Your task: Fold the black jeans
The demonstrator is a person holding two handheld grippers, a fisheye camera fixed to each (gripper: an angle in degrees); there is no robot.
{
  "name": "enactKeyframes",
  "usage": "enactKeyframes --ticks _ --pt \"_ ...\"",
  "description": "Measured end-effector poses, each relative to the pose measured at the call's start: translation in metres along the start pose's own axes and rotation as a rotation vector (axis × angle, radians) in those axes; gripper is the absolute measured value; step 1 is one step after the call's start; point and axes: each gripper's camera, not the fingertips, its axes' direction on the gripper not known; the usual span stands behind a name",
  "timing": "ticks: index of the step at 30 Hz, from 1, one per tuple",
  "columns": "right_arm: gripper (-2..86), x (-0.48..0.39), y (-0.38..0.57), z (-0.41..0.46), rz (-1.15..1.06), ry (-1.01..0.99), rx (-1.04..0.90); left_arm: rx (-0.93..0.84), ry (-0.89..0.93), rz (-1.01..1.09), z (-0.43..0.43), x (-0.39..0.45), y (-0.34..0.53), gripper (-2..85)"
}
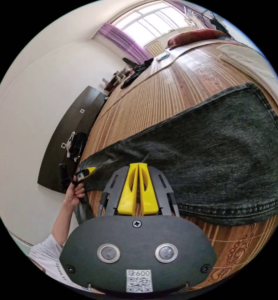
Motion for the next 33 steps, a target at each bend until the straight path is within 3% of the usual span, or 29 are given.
enactKeyframes --ticks 2,4,5,7,10,13,16,18,19,21,23,25,28,31,33 --pt "-0.8 0.027 0.002 -0.026 0.079 0.099 0.018 -0.055 0.01 -0.002 0.045 0.028 -0.016 0.2" --pt "-0.8 0.052 0.013 -0.048 0.139 -0.078 0.062 -0.072 -0.091 -0.021 0.07 0.048 -0.028 0.2" --pt "-0.8 0.052 0.017 -0.052 0.151 -0.094 0.079 -0.082 -0.177 -0.043 0.076 0.055 -0.033 0.2" --pt "-0.8 0.031 0.024 -0.055 0.092 -0.022 0.076 -0.111 -0.132 -0.065 0.069 0.052 -0.041 0.2" --pt "-0.8 0.002 0.032 -0.053 0.021 0.083 0.06 -0.068 -0.207 -0.158 0.0 0.024 -0.043 0.2" --pt "-0.8 -0.001 0.041 -0.06 0.039 0.053 0.066 0.027 -0.305 -0.265 -0.103 -0.016 -0.038 0.1" --pt "-0.8 -0.008 0.053 -0.066 0.038 0.054 0.076 0.163 -0.543 -0.429 -0.212 -0.045 -0.014 0.1" --pt "-0.8 -0.016 0.06 -0.067 0.033 0.082 0.086 0.196 -0.71 -0.407 -0.251 -0.033 -0.004 0.2" --pt "-0.8 -0.02 0.066 -0.068 0.032 0.095 0.098 0.196 -0.701 -0.364 -0.25 -0.025 -0.007 0.2" --pt "-0.8 -0.031 0.076 -0.071 0.023 0.132 0.118 0.176 -0.564 -0.183 -0.226 0.003 -0.021 0.2" --pt "-0.8 -0.066 0.087 -0.067 -0.105 0.181 0.114 0.045 -0.305 -0.011 -0.155 0.042 -0.051 0.2" --pt "-0.8 -0.135 0.113 -0.034 -0.342 0.199 0.024 -0.103 -0.195 0.052 -0.088 0.068 -0.074 0.2" --pt "-0.8 -0.203 0.149 0.029 -0.543 0.056 -0.234 -0.232 -0.194 0.131 0.019 0.111 -0.093 0.1" --pt "-0.8 -0.201 0.175 0.056 -0.54 0.177 -0.252 -0.253 -0.299 0.163 0.103 0.142 -0.089 0.2" --pt "-0.8 -0.184 0.171 0.05 -0.473 0.128 -0.246 -0.236 -0.381 0.163 0.13 0.153 -0.089 0.3"
